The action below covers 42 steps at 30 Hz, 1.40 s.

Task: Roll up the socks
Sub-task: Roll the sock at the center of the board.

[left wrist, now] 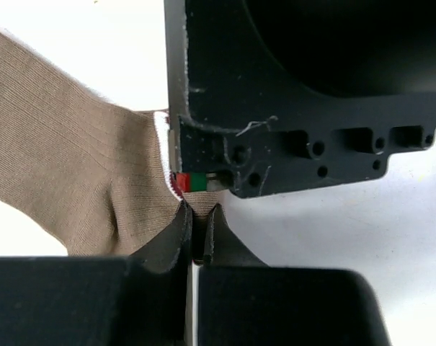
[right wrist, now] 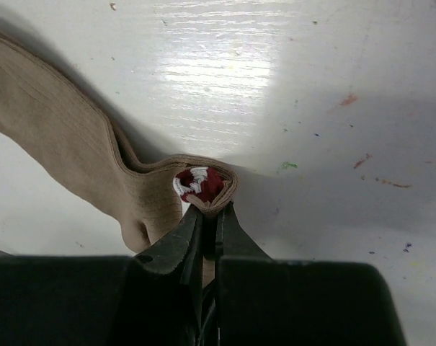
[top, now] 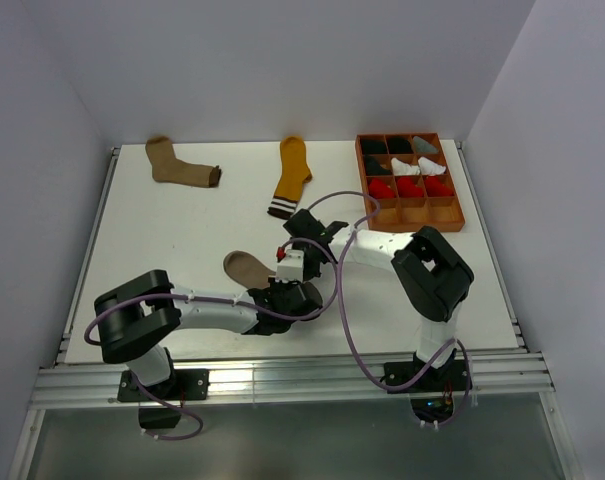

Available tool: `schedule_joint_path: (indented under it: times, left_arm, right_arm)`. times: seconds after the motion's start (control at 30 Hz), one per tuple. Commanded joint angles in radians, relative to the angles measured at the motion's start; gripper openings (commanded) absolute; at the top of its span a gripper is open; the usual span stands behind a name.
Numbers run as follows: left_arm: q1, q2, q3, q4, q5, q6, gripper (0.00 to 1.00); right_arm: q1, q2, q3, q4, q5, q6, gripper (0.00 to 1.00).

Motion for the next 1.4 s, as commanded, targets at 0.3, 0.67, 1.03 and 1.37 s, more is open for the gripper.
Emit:
schedule_joint_path:
  times: [0.3,0.67,1.03,1.37]
  left_arm:
    - [0.079,-0.132,-0.137,0.178,0.246,0.011,0.00]
    - [0.344,-0.258,-0.374,0.514,0.716,-0.078,0.00]
    - [0.458,-0.200,-0.422,0.629,0.908,-0.207,0.00]
    - [0.496,-0.113,-0.412,0.626,0.960,-0.225,0.00]
  right_arm:
    - [-0.052,-0.214,-0.326,0.470,-0.110,0.127,0.31]
    - [-0.101,-0.320,-0.627,0.935,-0.161,0.182,0.59]
    - [-0.100,-0.170,-0.693,1.182,-0.202,0.230,0.57]
    - [-0.101,-0.093,-0.707,1.248,-0.207,0.244,0.42]
